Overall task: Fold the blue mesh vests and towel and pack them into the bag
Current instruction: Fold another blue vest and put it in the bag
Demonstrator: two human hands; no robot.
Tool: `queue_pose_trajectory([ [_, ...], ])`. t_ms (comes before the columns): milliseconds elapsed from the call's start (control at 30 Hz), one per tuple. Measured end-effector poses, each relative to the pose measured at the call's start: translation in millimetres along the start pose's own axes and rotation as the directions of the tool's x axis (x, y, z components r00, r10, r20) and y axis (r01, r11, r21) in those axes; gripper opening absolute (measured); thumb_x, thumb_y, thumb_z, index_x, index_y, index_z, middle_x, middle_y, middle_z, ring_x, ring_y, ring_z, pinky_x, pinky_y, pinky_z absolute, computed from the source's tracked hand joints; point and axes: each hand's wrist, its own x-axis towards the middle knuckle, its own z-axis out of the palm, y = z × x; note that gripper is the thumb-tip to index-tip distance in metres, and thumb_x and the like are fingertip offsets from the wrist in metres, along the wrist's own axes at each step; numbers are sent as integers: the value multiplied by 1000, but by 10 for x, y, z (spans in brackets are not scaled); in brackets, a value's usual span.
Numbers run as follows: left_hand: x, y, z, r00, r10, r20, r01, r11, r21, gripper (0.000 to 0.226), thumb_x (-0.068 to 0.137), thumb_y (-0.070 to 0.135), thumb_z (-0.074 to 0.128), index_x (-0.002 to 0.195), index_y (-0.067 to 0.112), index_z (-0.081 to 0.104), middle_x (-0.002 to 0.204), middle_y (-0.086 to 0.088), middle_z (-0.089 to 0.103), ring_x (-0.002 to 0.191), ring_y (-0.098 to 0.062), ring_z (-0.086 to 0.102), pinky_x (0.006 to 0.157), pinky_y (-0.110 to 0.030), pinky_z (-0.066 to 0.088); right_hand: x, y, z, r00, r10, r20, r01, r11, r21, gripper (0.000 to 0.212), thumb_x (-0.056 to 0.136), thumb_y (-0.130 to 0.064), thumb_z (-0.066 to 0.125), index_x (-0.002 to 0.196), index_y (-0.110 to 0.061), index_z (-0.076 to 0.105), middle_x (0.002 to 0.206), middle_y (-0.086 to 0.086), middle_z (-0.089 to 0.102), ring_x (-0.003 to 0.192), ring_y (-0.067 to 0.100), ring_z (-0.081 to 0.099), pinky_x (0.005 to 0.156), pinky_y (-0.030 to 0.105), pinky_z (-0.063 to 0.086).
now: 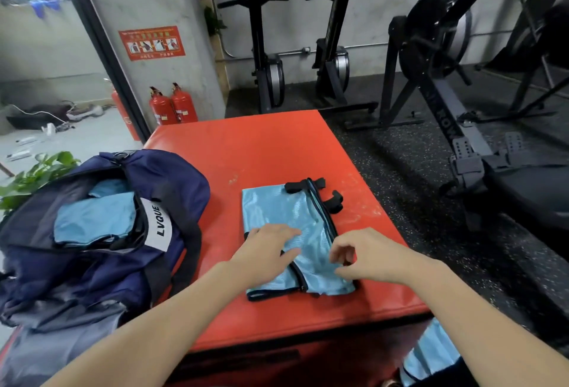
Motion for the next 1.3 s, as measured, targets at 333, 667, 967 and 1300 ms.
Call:
queue_pose_trajectory([
  [333,-998,-193,173,997,-78,2,78,997,0,97,70,93,22,143,34,46,150,10,40,142,-8,29,117,-34,27,-144,-39,313,993,-103,59,118,924,-364,35,75,-29,63,110,-29,65,104,-11,57,103,13,55,86,33,46],
  [667,-983,-136,172,994,-104,-47,106,994,42,54,94,61,48,140,31,53,145,13,48,136,-10,37,111,-35,32,-123,-95,351,993,-116,29,119,924,-363,29,74,-39,58,99,-29,68,99,-16,60,100,8,54,89,31,47],
  [967,-834,-80,167,991,-106,-83,116,984,131,59,93,70,28,104,30,70,99,14,60,104,-9,50,88,-29,34,362,-298,360,989,-64,-131,40,982,-185,25,98,-37,48,103,-23,68,105,-14,62,100,4,54,94,31,47],
  [1300,-714,-159,69,993,-115,-25,116,992,41,67,88,70,27,85,19,71,92,5,62,94,-17,51,88,-36,46,1642,-165,497,993,44,-110,-83,919,-385,70,104,-49,33,155,-2,23,164,9,19,151,25,17,124,37,13],
])
